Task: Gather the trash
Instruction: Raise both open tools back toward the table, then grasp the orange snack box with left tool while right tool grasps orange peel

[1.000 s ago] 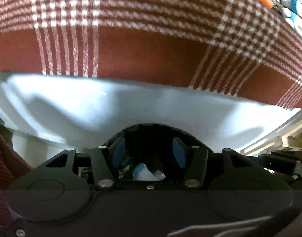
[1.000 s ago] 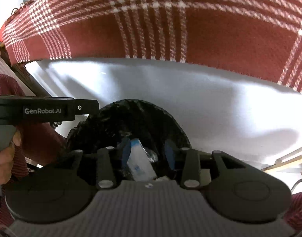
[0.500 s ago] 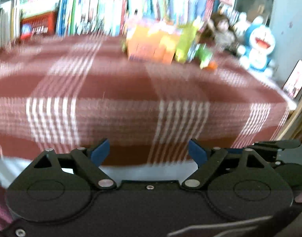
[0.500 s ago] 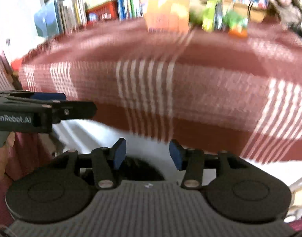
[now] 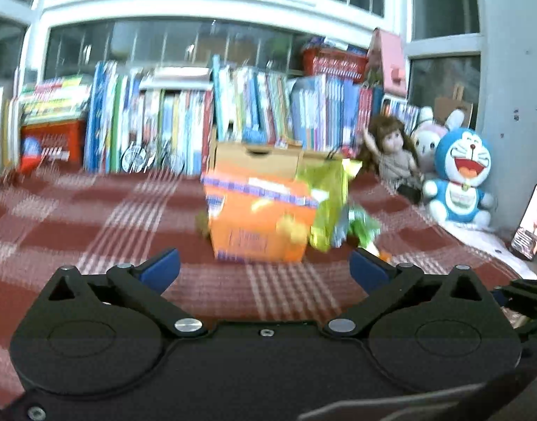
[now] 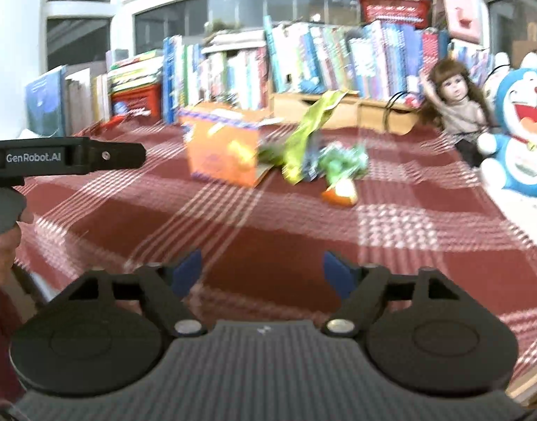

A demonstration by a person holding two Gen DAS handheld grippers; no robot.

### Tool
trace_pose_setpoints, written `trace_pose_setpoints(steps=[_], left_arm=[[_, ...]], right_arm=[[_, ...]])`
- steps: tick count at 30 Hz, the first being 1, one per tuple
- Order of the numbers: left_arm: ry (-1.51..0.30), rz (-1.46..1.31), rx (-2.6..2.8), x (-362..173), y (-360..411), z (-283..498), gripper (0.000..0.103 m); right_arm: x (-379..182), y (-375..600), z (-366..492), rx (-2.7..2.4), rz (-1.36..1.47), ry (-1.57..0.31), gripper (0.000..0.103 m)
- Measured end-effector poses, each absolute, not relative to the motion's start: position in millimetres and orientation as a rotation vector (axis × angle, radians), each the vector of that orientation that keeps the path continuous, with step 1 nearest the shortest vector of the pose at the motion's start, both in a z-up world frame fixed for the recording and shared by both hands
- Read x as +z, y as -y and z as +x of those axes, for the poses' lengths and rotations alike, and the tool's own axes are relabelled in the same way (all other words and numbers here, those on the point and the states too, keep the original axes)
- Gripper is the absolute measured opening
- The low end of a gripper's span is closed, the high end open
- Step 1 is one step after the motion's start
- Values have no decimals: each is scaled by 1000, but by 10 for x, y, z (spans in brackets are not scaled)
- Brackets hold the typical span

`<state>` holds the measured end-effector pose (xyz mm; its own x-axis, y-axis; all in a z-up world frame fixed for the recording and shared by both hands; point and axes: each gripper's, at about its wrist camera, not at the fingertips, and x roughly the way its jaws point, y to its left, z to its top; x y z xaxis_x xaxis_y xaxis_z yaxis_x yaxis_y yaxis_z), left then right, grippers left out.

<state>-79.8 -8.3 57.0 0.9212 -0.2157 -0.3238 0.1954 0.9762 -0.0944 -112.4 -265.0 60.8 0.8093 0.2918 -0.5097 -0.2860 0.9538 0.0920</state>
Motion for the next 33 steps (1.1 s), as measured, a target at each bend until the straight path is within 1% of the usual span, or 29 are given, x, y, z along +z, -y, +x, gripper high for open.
trace_pose_setpoints(steps=[3, 7, 11, 16, 23, 26, 27, 28, 29, 30, 31, 33], left_arm=[[-330, -51, -181, 569, 96, -510, 103], [-353, -115, -149, 518, 12, -82, 103], [-344, -181, -135, 423, -66, 292, 103], [-333, -169, -153, 291, -42, 645, 103], [-346, -230, -201, 188, 18, 912, 102], [-388, -283, -276, 176, -6, 952, 92], [-400, -288, -296, 179, -4, 948, 83], [-407, -285, -306, 190, 5, 932, 69], [-409, -275, -311, 198, 17, 900, 61], [-411, -262, -315, 202, 33, 861, 48], [-413, -254, -320, 203, 39, 828, 37], [-414, -247, -363, 204, 44, 740, 35]], right_arm=[[619, 2727, -969, 272, 24, -532, 92], [575, 2800, -708, 241, 29, -535, 95], [523, 2800, -488, 220, -4, -543, 97], [447, 2778, -228, 224, -51, -561, 98], [364, 2793, 96, 248, -56, -591, 98], [325, 2796, 229, 262, -43, -610, 98], [313, 2794, 269, 264, -40, -615, 98], [302, 2793, 298, 267, -35, -620, 98], [293, 2790, 322, 273, -29, -625, 98], [283, 2789, 339, 278, -23, -628, 98], [271, 2780, 353, 284, -18, -633, 98], [249, 2766, 366, 291, -19, -638, 97]])
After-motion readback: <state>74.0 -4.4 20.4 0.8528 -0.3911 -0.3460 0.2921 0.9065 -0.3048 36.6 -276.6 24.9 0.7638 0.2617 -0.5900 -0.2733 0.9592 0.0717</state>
